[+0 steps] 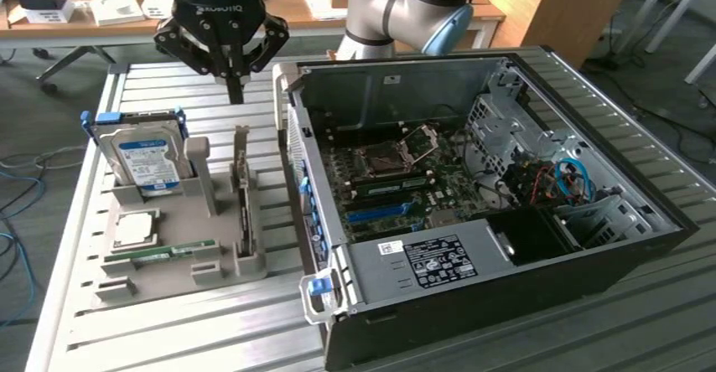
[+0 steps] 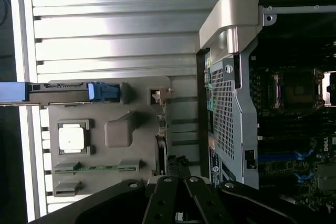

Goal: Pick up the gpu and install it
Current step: 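Reach for the gpu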

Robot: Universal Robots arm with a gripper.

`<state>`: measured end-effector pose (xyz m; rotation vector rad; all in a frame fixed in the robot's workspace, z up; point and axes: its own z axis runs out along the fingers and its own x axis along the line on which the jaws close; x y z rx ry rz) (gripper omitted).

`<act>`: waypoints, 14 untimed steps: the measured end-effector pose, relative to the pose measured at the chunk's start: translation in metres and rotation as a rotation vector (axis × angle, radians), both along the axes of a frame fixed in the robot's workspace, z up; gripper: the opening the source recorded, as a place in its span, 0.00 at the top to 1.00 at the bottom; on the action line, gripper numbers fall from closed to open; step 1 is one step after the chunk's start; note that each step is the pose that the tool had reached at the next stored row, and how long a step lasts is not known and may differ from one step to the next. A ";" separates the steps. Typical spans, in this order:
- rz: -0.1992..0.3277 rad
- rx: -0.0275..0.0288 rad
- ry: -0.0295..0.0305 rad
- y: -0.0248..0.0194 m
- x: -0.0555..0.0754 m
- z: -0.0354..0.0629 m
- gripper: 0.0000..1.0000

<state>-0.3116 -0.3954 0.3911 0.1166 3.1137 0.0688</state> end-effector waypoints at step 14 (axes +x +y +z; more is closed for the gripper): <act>0.000 0.0000 0.0000 -0.0157 -0.005 0.0000 0.89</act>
